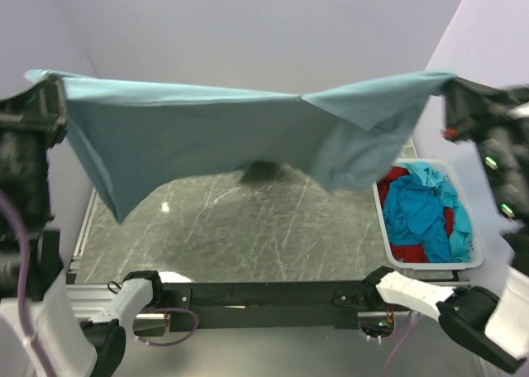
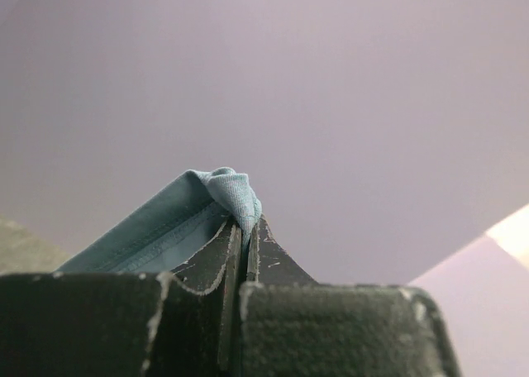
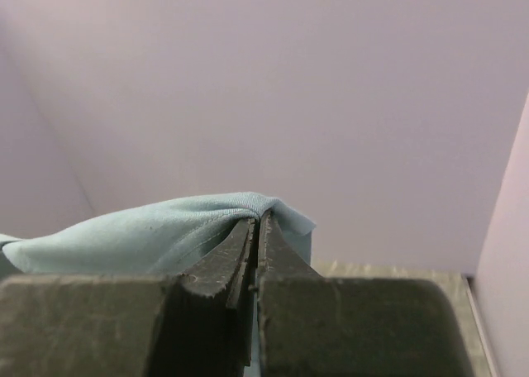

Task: Fold and stack the t-shirts
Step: Flatten the tshirt out

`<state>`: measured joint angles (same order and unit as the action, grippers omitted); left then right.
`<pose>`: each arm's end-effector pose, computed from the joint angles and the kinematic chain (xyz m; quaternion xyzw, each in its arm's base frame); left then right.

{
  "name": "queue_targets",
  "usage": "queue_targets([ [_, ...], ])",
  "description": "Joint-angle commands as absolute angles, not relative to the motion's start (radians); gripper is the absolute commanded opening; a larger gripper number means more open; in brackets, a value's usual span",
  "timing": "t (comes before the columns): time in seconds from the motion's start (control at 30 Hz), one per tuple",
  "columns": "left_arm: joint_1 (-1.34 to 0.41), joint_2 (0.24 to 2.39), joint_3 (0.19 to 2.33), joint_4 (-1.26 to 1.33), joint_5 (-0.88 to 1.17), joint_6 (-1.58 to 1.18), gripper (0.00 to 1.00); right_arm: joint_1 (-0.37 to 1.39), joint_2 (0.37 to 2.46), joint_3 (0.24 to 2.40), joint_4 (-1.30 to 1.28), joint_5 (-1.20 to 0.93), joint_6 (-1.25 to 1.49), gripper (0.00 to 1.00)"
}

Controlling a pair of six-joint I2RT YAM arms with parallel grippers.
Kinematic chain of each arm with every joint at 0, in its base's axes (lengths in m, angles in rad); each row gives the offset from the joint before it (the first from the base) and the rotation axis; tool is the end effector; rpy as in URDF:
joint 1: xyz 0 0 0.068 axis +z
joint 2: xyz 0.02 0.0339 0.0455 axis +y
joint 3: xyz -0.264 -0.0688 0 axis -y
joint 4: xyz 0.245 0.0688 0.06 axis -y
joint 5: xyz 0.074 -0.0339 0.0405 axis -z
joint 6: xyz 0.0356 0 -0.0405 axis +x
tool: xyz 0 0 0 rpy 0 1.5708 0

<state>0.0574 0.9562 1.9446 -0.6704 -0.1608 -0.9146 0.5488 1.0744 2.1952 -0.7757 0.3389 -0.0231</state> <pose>0.0557 0.0089 0.6009 -0.3305 0.4863 -0.2928 0.7541 0.0472 0.0150 0.6287 -0.0276 0.5829 0.1158 0.8038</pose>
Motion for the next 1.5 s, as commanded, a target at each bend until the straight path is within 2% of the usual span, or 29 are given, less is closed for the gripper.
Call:
queue_targets([
  [0.0,0.058,0.901,2.012,-0.620,-0.172,-0.873,0.02,0.541,0.994,2.252,-0.690,0.281,-0.077,0.00],
  [0.13,0.058,0.874,2.034,-0.607,-0.186,-0.867,0.03,0.540,0.943,2.247,-0.655,0.230,-0.083,0.01],
  [0.3,0.058,0.905,2.020,-0.604,-0.169,-0.868,0.04,0.541,0.968,2.241,-0.600,0.277,-0.117,0.01],
  [0.4,0.058,0.934,1.965,-0.583,-0.158,-0.876,0.05,0.541,1.006,2.198,-0.546,0.330,-0.158,0.02],
  [0.6,0.060,1.037,1.726,-0.512,-0.189,-0.890,0.06,0.517,1.175,2.037,-0.396,0.480,-0.275,0.02],
  [0.87,0.060,1.254,1.356,-0.256,-0.164,-0.902,0.06,0.341,1.376,1.764,-0.286,0.246,-0.135,0.04],
  [0.97,0.060,1.499,1.318,-0.178,-0.153,-0.878,0.04,0.318,1.518,1.686,-0.250,0.147,-0.110,0.05],
  [1.07,0.064,1.746,1.399,-0.169,-0.097,-0.848,0.00,0.313,1.744,1.759,-0.297,0.140,-0.075,0.05],
  [1.17,0.074,1.911,1.534,-0.182,-0.034,-0.830,0.00,0.305,2.004,1.960,-0.395,0.153,-0.051,0.05],
  [1.27,0.083,2.096,1.662,-0.158,0.018,-0.833,0.00,0.293,2.272,2.254,-0.487,0.173,-0.038,0.05],
  [1.37,0.094,2.172,1.730,-0.146,0.023,-0.836,0.00,0.285,2.354,2.336,-0.479,0.169,-0.032,0.08],
  [1.47,0.101,2.267,1.819,-0.150,0.049,-0.831,0.00,0.278,2.358,2.275,-0.372,0.155,-0.012,0.11],
])
